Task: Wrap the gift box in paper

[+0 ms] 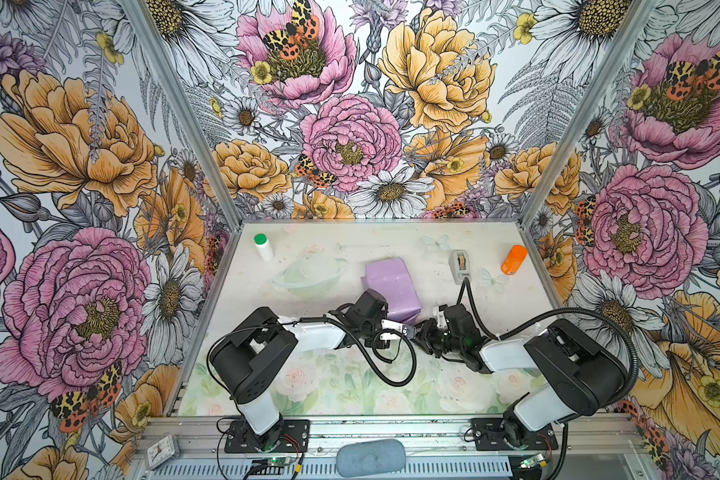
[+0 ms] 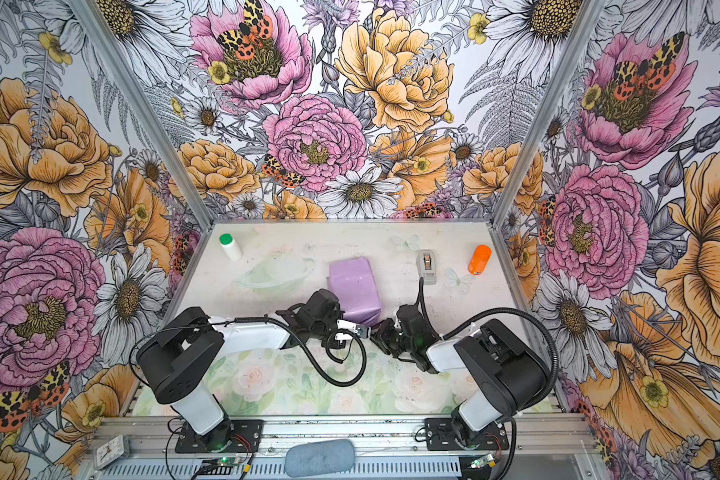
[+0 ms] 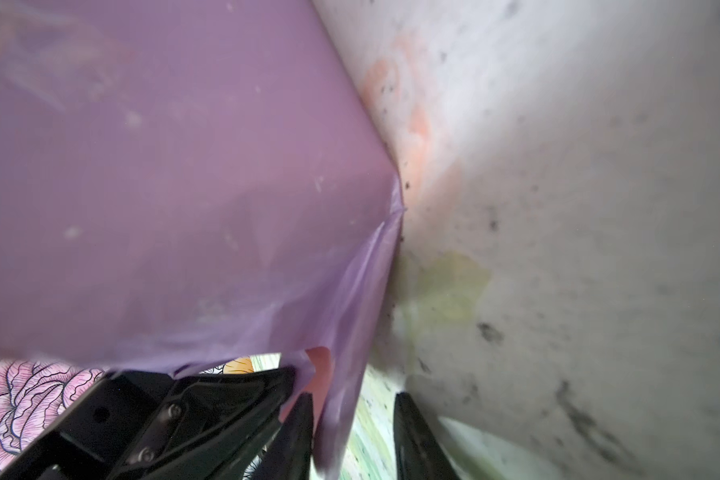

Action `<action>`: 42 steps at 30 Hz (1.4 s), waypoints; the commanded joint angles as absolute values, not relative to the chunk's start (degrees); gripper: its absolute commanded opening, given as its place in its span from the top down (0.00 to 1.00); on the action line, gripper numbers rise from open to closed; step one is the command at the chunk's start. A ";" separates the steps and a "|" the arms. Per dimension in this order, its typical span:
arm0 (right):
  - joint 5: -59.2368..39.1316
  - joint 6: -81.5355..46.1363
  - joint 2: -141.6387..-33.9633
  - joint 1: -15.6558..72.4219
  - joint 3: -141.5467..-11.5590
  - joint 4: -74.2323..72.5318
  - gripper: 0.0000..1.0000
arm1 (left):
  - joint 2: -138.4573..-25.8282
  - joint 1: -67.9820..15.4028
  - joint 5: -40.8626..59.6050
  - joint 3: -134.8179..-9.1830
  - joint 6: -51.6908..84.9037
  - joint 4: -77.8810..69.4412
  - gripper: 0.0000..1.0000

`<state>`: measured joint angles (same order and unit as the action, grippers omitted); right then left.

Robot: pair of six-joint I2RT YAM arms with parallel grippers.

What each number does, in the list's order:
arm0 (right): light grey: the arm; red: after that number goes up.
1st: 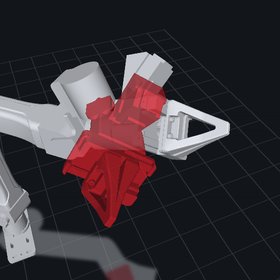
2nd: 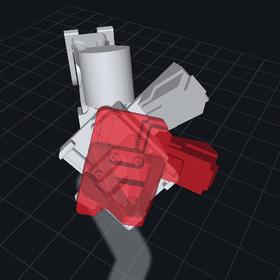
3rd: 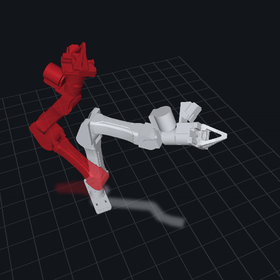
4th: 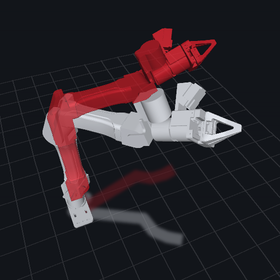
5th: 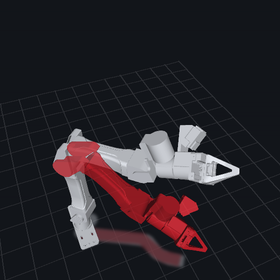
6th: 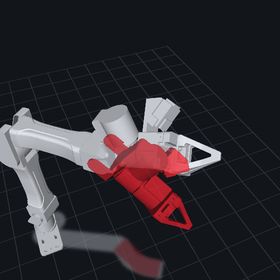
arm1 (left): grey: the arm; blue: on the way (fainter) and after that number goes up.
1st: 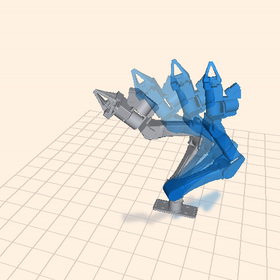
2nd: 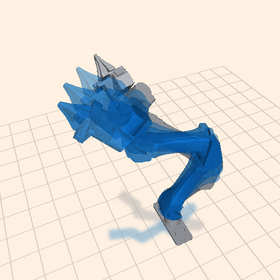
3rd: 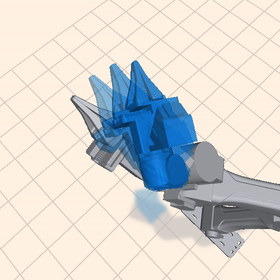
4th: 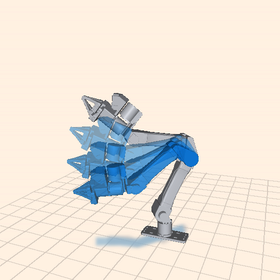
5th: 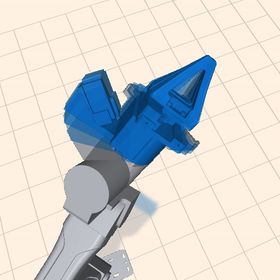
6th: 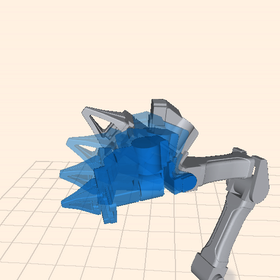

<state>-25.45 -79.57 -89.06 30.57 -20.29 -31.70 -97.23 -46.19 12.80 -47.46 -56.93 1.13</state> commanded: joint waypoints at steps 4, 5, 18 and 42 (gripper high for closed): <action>-24.09 -81.07 -90.78 31.18 -20.14 -35.77 0.71 | -96.23 -45.79 14.94 -46.68 -56.14 -0.46 1.00; -24.01 -81.05 -90.96 31.19 -20.21 -35.86 0.73 | -96.28 -45.79 14.94 -46.67 -56.00 -0.48 1.00; -22.03 -81.17 -90.90 31.67 -20.77 -35.50 0.99 | -93.59 -46.94 13.07 -45.32 -54.78 -3.14 0.80; -21.39 -80.48 -89.01 31.55 -21.87 -33.30 1.00 | -93.08 -52.88 -7.57 -36.44 -48.69 -18.58 0.01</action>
<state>-22.72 -81.41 -90.32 31.22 -20.47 -33.65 -92.31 -52.40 -4.43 -37.69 -50.57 -15.73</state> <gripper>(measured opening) 0.042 0.987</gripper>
